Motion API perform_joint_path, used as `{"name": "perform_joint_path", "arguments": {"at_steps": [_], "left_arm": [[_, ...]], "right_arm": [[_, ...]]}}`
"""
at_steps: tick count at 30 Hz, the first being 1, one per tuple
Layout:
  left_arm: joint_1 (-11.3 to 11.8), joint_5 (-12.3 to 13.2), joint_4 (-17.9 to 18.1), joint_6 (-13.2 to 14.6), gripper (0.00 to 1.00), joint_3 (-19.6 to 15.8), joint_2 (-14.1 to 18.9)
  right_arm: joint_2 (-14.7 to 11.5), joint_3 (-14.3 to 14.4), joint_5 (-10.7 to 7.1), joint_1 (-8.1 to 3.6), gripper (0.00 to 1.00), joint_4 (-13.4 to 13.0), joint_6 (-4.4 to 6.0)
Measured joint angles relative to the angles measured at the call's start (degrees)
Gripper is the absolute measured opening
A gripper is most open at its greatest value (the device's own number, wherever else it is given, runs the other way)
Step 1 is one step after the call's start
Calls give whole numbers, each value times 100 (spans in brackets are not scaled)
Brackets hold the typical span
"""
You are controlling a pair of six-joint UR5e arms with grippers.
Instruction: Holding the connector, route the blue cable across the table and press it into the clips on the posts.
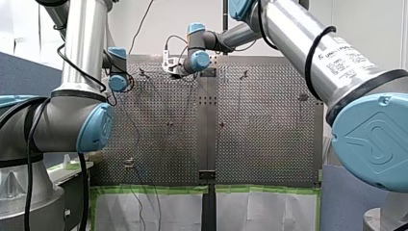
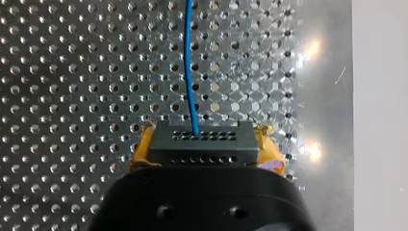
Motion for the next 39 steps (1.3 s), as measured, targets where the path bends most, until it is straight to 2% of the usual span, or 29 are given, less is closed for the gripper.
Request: {"name": "perform_joint_path", "arguments": {"at_steps": [12,23,31,39], "left_arm": [[39,103,67,-105,0,2,-3],[74,80,38,-125,0,4,-10],[128,-232,-182,-52,0,18,-5],[110,-424,-497,5,0,15,10]], "right_arm": [[1,-3,63,-96,0,0,0],[2,-4,134,-200,0,0,4],[1,-6,120,-211,0,0,-21],[6,-5,87,-186,0,0,-80]]}}
